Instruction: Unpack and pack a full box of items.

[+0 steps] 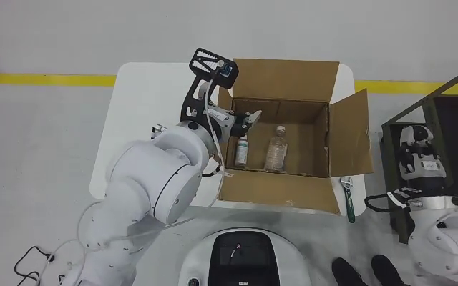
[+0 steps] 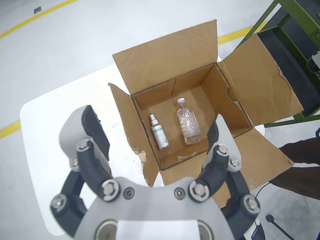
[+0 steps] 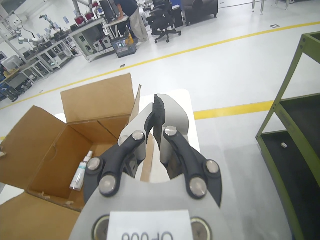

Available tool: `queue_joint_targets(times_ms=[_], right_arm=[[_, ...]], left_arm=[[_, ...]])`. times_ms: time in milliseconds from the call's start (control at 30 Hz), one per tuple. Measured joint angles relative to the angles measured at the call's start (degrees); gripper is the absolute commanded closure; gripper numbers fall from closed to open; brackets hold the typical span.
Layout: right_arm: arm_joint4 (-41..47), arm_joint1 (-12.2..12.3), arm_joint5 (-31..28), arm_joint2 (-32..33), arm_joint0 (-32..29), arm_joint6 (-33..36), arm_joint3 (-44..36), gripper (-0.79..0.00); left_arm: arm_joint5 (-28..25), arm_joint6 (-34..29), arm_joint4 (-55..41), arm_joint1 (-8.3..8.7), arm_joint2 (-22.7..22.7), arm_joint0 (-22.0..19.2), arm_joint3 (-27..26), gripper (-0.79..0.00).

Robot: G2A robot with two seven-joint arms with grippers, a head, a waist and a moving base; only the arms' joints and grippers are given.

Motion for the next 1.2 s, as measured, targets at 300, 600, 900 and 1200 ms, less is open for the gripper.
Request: queue_joint_targets(times_ms=[300,600,900,1200], right_arm=[[-1.74,0.66,-7.39,4.68,-7.35,11.97,2.38,0.0],[-1.98,0.81,-10.24,5.5,-8.55,13.38,2.82,0.0],[-11.68,1.06,-8.8,3.31,-8.2,15.35,1.67,0.0],[-22.43,2.32,-9.7,-1.22,-1.98,37.8,3.64,0.0]], left_arm=[[0.0,0.0,0.0,0.0,0.0,0.0,0.0,-0.785],[0.0,0.0,0.0,0.0,0.0,0.0,0.0,-0.785],[0.0,0.0,0.0,0.0,0.0,0.0,0.0,-0.785],[0.0,0.0,0.0,0.0,0.0,0.0,0.0,-0.785]])
